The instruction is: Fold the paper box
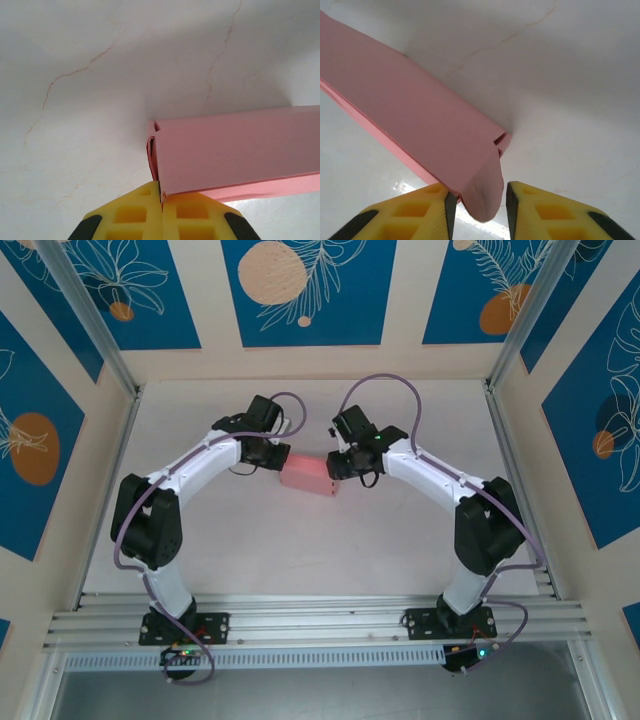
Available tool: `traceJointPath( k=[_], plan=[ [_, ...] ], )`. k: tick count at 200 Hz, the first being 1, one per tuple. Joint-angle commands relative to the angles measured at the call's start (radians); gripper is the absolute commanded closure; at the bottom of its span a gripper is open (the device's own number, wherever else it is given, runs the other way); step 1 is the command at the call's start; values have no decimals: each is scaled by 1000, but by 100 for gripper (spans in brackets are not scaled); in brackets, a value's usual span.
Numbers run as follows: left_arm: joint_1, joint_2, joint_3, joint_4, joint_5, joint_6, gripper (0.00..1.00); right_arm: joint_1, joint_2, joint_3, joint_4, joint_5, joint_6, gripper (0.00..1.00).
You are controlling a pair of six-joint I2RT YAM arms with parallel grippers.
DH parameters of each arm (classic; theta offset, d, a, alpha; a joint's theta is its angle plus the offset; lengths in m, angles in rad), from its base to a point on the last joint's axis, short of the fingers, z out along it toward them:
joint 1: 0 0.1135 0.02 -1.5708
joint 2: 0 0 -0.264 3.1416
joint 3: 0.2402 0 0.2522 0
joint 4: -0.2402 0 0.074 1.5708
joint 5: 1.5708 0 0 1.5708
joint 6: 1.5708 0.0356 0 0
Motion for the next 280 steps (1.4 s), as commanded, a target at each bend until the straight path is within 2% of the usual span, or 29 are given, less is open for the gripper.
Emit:
traceJointPath(
  k=[1,39,74,150,239,280],
  plan=[
    [-12,20,8,-42,25,6,100,2,31,52,-8,17,-10,71],
    [-12,24,10,-41,26,9,100,-5,45,79,-41,18,32,90],
    [-13,26,5,-39,24,12,100,-23,30,100,-44,-68,90,97],
    [-21,47,16,-42,16,20,100,-96,32,89,38,-329,216,100],
    [-26,53,21,-48,4,24,100,-119,34,68,91,-406,268,100],
    [-25,53,21,-44,5,22,100,-117,35,57,53,-316,245,100]
  ],
)
